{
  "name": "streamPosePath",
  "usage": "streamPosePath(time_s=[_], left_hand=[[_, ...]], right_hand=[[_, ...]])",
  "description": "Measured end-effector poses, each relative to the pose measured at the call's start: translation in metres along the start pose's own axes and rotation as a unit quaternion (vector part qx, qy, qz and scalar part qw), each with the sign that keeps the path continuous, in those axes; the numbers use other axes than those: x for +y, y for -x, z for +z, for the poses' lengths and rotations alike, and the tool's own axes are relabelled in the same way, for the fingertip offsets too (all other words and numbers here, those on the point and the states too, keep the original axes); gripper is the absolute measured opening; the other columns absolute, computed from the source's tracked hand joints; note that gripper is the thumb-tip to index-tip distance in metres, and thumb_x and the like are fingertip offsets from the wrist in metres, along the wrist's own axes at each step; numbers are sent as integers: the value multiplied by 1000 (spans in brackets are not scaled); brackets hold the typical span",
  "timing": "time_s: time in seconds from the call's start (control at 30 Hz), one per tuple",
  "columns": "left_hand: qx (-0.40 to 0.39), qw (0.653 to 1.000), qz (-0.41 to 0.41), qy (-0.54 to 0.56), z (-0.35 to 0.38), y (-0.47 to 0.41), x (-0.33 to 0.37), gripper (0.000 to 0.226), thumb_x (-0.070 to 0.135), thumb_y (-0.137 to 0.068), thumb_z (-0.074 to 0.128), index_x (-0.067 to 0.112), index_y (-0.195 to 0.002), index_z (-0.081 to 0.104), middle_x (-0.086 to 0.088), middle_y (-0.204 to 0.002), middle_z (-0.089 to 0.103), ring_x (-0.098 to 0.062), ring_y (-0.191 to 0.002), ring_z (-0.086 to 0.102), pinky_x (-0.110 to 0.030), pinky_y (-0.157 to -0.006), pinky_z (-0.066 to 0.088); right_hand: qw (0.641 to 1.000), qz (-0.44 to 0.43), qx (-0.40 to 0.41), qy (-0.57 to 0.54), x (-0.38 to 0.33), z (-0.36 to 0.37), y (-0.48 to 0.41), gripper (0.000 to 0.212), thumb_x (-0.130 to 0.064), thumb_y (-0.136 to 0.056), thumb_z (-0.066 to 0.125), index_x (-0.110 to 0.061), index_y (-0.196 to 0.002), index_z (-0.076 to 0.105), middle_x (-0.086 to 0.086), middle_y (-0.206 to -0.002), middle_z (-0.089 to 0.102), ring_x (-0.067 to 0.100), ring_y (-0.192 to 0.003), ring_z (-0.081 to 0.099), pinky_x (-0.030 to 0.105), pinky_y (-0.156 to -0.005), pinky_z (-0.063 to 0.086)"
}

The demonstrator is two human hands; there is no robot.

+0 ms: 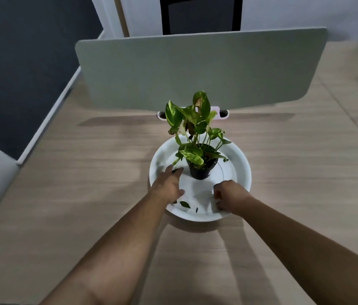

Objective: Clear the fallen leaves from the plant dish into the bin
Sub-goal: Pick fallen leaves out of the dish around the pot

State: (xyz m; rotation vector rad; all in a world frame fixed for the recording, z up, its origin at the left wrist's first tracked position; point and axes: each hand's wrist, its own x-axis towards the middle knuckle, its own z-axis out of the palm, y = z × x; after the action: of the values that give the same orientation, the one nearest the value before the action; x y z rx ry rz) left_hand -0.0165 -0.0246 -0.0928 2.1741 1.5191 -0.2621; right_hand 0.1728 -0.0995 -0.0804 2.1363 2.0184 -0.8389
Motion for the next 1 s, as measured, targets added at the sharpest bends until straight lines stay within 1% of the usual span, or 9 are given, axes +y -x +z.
streamPosePath(time_s=[0.1,0.17,0.27,0.4,0.47,0.57,0.67,0.9,1.0], left_hand=[[38,999,-7,28,8,-7,-2,55,23,-86,60,24,-137,41,-7,-147,35,-26,-131,41,-36,-105,44],[84,993,-28,76,12,-10,-2,41,16,-88,56,14,-129,52,-9,-134,51,-25,-116,55,-19,-85,49],[120,986,-66,93,15,-12,0,30,7,-90,46,-3,-114,60,-21,-121,62,-35,-102,57,-3,-52,36],[120,979,-76,143,14,-15,2,27,8,-90,45,-5,-104,64,-23,-111,66,-34,-88,57,0,-43,33],[121,975,-73,171,7,-12,2,22,6,-88,49,1,-99,68,-17,-107,69,-23,-81,58,2,-49,37],[162,967,-45,191,-1,-3,-3,20,-2,-80,57,8,-84,74,-11,-97,74,-27,-86,67,-28,-81,55],[204,955,-25,215,-13,10,-15,21,-6,-76,58,5,-81,76,-11,-87,76,-26,-82,69,-27,-79,54],[222,946,-44,232,-30,34,-26,20,-3,-76,61,7,-85,76,-9,-91,77,-20,-84,71,-18,-78,48],[220,944,-38,242,-32,41,-26,19,-2,-77,61,7,-86,76,-8,-93,77,-19,-86,70,-16,-79,47]], right_hand=[[1000,-4,12,-13,0,4,0,16,-2,-69,58,-16,-74,64,11,-92,69,28,-83,59,25,-64,38],[1000,-7,20,-21,0,6,-1,16,-1,-70,56,-11,-77,68,11,-90,70,28,-87,61,24,-65,37],[999,-10,23,-38,5,10,-4,15,-2,-71,57,-10,-75,70,10,-87,72,27,-85,63,27,-68,45],[997,-13,38,-63,7,12,-3,16,-6,-73,59,-12,-79,72,9,-88,74,26,-86,64,30,-76,51],[995,-19,52,-84,4,11,-3,16,-6,-75,59,-12,-81,72,8,-89,74,24,-86,64,29,-77,51],[990,-31,68,-122,-7,10,-1,14,-6,-75,61,-11,-81,72,8,-88,74,22,-81,63,25,-72,47],[986,-79,81,-120,-27,9,-2,12,-5,-76,62,-8,-83,72,7,-86,70,22,-83,63,19,-69,38],[982,-182,28,-44,-64,25,-12,10,-8,-75,60,-8,-75,71,11,-91,68,30,-84,62,29,-72,46],[982,-190,4,-1,-72,26,-15,16,-9,-80,56,-6,-84,71,14,-98,67,31,-90,61,35,-79,48]])
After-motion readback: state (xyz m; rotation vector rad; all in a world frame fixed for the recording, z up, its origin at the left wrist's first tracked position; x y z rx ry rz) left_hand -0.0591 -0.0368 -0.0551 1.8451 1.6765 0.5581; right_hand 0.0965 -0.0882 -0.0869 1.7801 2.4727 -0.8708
